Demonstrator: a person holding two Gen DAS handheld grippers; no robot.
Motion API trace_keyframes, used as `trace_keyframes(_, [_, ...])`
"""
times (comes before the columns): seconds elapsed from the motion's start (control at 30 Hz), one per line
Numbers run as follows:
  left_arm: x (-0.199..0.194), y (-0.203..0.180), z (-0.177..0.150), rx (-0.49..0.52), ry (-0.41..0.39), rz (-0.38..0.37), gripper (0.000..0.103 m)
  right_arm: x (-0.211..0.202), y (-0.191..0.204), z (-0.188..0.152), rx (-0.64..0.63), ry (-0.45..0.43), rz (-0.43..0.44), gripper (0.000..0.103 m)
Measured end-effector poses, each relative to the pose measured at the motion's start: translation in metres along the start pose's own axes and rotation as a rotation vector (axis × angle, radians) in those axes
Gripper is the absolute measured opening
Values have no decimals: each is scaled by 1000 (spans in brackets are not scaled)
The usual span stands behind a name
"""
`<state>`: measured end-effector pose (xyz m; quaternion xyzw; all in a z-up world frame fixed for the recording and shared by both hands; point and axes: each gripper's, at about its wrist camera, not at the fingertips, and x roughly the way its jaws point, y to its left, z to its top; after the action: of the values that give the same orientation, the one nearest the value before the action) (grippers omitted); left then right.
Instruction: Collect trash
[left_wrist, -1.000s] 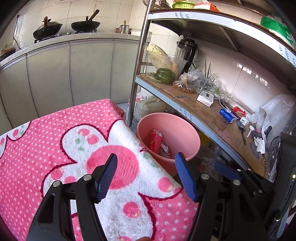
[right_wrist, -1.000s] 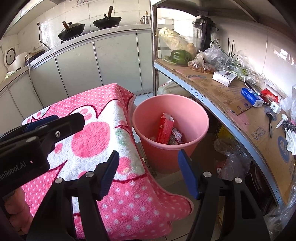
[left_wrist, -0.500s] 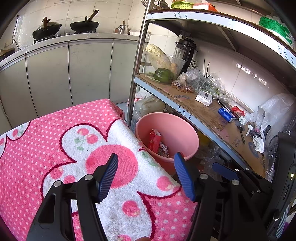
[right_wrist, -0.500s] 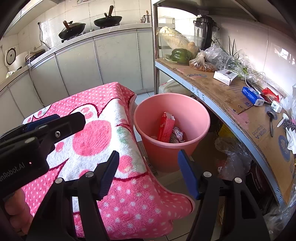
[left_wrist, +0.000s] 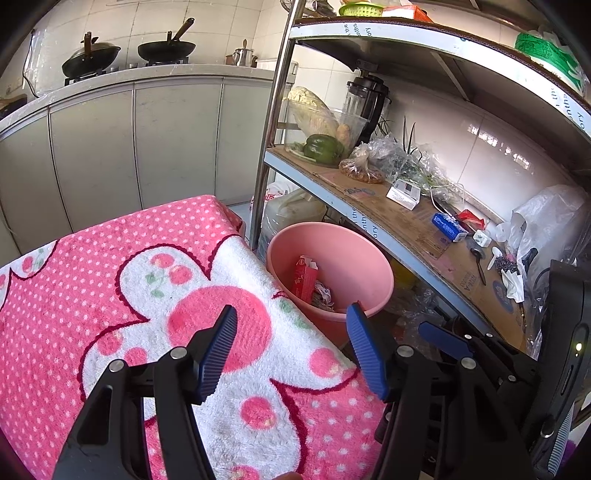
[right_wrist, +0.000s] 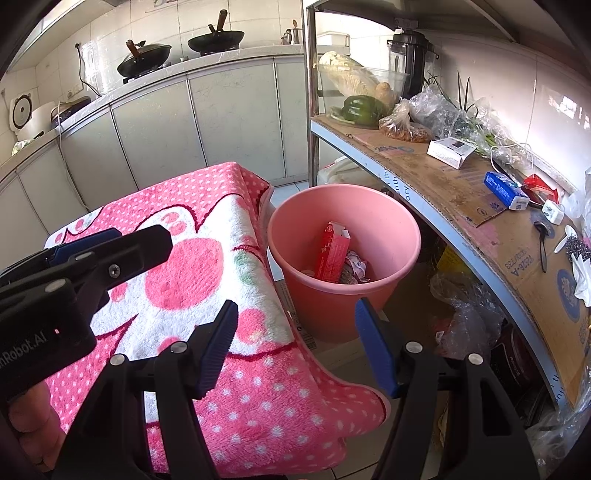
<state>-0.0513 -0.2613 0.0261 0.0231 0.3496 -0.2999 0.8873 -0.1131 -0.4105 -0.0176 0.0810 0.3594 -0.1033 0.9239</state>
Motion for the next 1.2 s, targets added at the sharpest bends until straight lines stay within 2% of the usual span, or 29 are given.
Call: trace_keyframes(1.2, [5,-3,-4,21,20,-20,60,1,2,1,-4,4,0,66])
